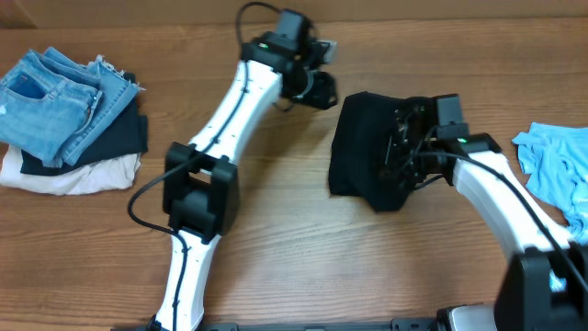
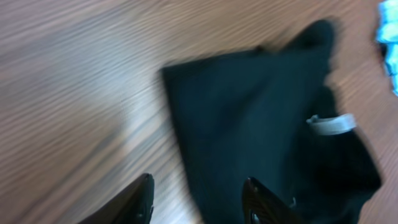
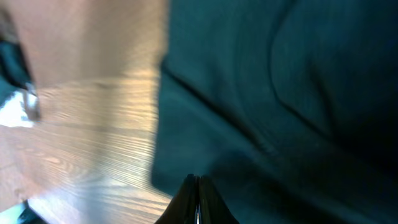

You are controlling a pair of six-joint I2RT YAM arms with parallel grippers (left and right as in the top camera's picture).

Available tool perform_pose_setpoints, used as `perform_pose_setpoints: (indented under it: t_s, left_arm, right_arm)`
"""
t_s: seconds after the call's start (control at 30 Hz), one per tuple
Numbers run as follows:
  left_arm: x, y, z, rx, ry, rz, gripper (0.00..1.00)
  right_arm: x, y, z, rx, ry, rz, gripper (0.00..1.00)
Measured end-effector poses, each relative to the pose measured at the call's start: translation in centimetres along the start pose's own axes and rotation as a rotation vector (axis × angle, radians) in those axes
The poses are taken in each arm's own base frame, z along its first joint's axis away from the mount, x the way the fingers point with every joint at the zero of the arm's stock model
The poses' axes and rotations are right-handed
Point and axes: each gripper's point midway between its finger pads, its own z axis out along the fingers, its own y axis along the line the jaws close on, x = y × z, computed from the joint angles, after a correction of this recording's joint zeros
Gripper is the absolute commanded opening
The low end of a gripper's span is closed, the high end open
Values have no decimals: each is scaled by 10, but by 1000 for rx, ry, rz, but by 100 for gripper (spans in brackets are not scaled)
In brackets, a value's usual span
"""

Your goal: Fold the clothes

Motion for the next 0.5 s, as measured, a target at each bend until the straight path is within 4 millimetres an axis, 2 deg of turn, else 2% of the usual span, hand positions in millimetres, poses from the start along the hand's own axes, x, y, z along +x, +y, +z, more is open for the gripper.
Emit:
perform_pose_setpoints:
  t_s: [0.03,0.1,0.17,0.2,0.33,0.43,0.5]
  left_arm:
    - [-6,-18,7,22,-25,40,42]
    - [-12,-53,19,52,-62,97,36]
    - [-3,-63,30,33,-34,76,33]
    - [4,-58,40,19,-9,49,33]
    - [48,-15,100,-26,130,-80,35]
    - [47,-13,98,-28,130,-87,38]
    - [47,-9,96,-29,131,-105,49]
  right_arm:
    - [8,-10,14,12,53,31,4]
    - [18,-24,30,38,121,73,4]
    - [26,-37,30,101,148,100,4]
    - [31,-46,29,154,159,117,4]
    - [53,-90,11,424,202,203,4]
    - [59,-101,5,497,211,226,4]
    - [64,-105,1,527,223,243,4]
